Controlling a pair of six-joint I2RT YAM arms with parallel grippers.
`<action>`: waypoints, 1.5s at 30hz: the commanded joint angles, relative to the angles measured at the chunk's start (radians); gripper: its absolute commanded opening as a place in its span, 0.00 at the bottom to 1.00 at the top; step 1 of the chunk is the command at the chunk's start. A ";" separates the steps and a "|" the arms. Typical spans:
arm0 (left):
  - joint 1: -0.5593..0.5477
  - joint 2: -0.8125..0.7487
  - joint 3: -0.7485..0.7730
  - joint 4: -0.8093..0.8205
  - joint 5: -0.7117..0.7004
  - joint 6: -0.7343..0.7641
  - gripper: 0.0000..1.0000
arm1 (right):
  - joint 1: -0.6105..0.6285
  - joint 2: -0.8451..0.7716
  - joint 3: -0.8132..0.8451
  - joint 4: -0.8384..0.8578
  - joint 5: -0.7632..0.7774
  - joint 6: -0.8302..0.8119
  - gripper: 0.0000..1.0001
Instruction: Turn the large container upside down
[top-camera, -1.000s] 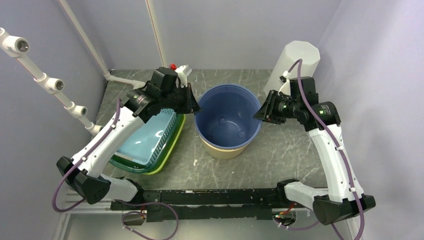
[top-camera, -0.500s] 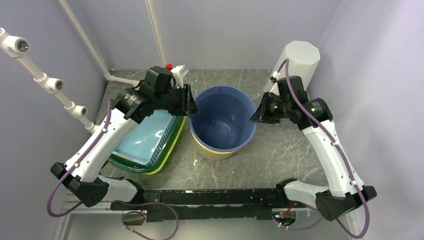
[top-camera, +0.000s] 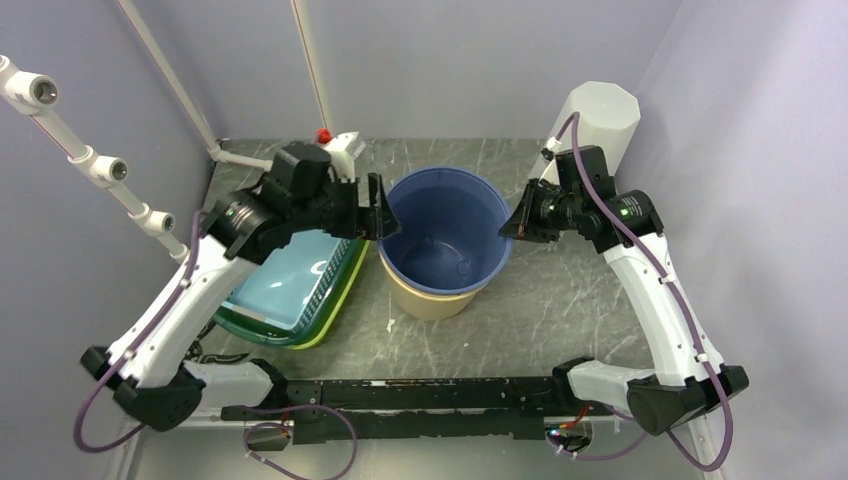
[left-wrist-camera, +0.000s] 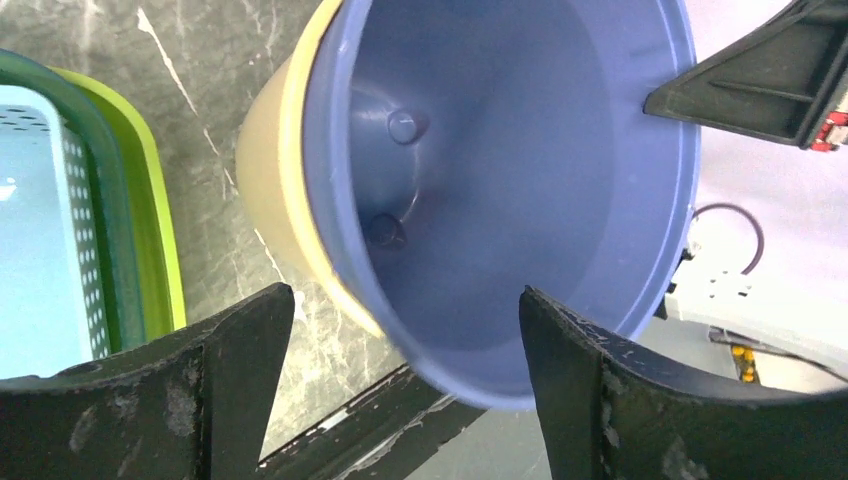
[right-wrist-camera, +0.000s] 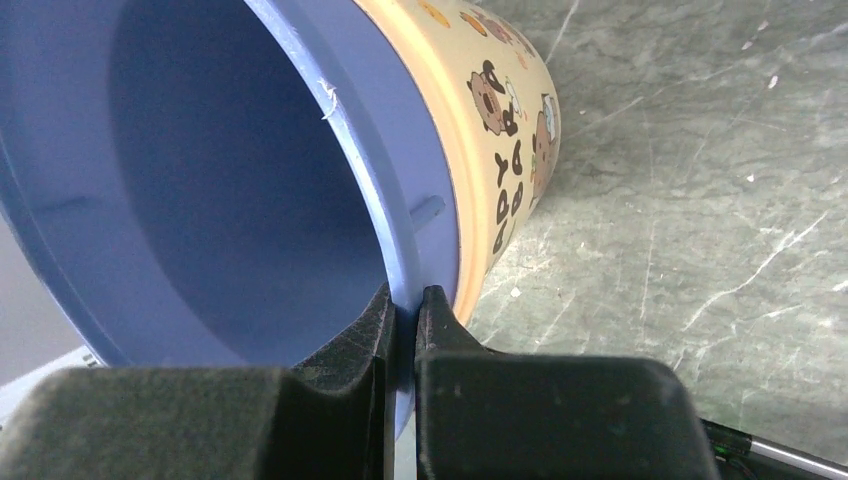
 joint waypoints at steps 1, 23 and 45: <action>-0.004 -0.145 -0.082 0.144 -0.081 -0.056 0.88 | -0.064 -0.040 0.033 0.167 -0.124 0.044 0.00; -0.004 -0.260 -0.193 0.302 -0.097 -0.103 0.94 | -0.128 -0.097 0.051 0.293 -0.190 0.103 0.00; -0.004 -0.399 -0.486 0.347 -0.333 -0.371 0.92 | -0.129 -0.134 0.059 0.388 -0.141 0.176 0.00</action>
